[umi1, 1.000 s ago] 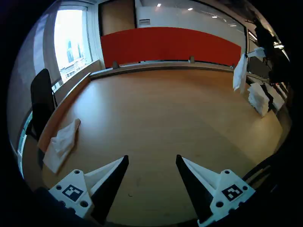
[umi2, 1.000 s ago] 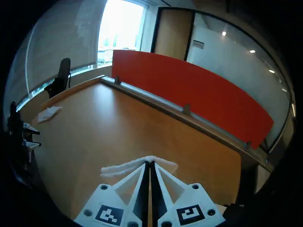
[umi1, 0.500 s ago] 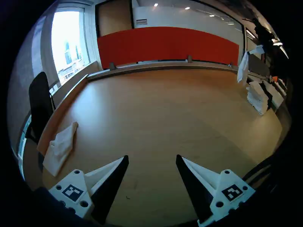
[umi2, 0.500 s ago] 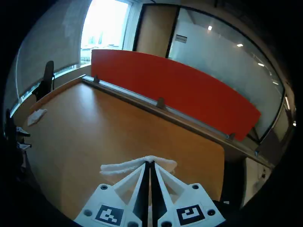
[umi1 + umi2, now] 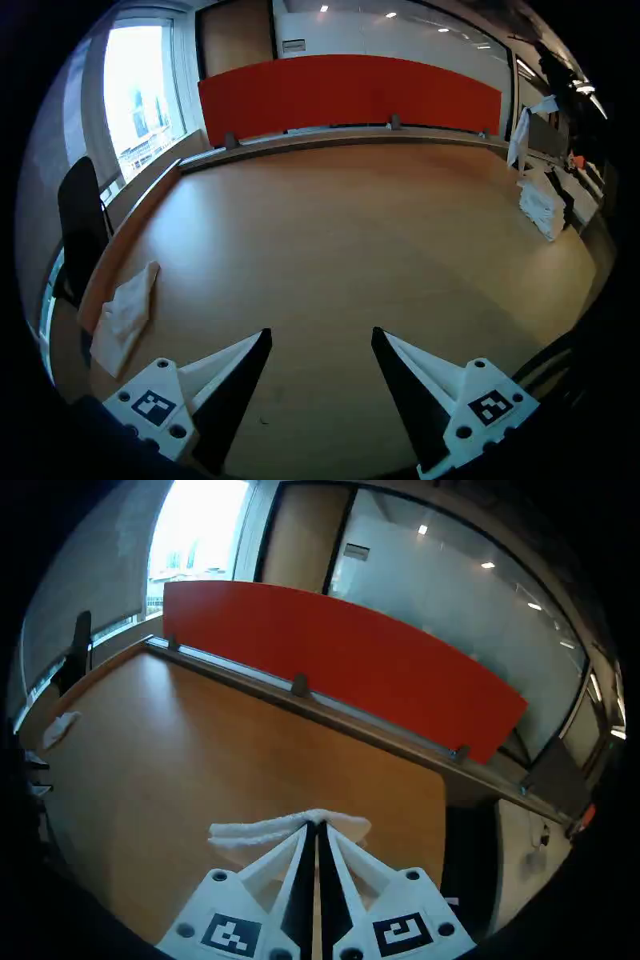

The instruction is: Fold towel

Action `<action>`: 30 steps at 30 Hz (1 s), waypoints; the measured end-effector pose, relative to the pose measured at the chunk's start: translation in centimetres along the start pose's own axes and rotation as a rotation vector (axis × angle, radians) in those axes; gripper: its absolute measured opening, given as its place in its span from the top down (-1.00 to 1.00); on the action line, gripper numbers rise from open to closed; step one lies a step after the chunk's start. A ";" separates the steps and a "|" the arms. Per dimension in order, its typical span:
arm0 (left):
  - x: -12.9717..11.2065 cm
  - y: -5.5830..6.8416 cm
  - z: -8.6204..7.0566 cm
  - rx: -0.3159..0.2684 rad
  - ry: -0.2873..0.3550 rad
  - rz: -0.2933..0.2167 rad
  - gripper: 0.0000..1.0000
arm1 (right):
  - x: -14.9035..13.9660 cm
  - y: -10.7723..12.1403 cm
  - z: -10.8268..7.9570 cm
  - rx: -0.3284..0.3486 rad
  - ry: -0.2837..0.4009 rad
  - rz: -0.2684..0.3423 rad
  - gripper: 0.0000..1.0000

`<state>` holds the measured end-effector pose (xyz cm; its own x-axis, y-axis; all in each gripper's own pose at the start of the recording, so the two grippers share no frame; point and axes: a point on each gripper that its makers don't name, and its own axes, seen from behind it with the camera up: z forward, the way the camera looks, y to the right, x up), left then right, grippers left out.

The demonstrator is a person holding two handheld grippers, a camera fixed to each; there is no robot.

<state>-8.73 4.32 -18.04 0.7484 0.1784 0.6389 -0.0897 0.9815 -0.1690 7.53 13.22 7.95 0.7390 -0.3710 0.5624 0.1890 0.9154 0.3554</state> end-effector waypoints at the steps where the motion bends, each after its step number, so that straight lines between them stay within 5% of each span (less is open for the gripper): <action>1: 0.1 0.1 0.0 -0.001 0.000 0.002 -0.85 | -0.2 0.3 -0.1 -0.003 -0.003 0.002 0.96; 18: 0.8 1.3 0.1 -0.015 0.003 0.026 -0.85 | -3.9 3.7 -2.4 -0.051 -0.024 0.070 0.96; 30: 0.5 1.0 -0.3 -0.011 0.000 0.025 -0.85 | -12.0 4.8 -4.9 -0.091 -0.103 0.119 0.97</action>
<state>-8.22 5.42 -18.14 0.7462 0.2030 0.6341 -0.1014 0.9759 -0.1931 2.75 22.87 -0.79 0.6905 -0.2688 0.6715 0.1653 0.9624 0.2154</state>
